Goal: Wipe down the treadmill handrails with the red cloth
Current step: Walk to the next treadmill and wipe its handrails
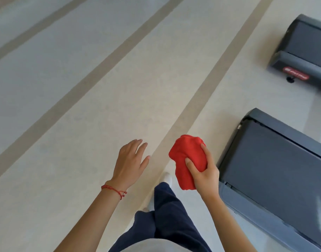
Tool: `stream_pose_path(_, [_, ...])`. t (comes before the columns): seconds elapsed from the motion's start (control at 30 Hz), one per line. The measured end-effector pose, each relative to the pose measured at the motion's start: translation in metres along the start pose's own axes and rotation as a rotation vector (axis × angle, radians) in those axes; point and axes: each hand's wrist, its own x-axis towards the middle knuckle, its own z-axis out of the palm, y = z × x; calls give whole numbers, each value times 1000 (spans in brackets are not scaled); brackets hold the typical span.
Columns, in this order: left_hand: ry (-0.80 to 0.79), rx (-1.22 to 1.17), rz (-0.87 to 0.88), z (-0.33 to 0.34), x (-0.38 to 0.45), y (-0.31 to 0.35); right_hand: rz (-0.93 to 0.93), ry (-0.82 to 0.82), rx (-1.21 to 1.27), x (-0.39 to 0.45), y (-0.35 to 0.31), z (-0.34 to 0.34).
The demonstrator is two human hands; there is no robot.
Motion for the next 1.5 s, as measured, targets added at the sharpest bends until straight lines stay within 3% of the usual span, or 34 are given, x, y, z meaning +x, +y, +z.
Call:
stream_pose_path(0.43, [-47,37,271,-6,189,45,106,200,84,125,-33,-52])
stream_pose_path(0.93, [-134,-17,469,-2,454,58,160,458,74,325,-94,-53])
stream_pose_path(1.5, [-191,-4,565,25,667,143,213,536,140,519,-114,-126])
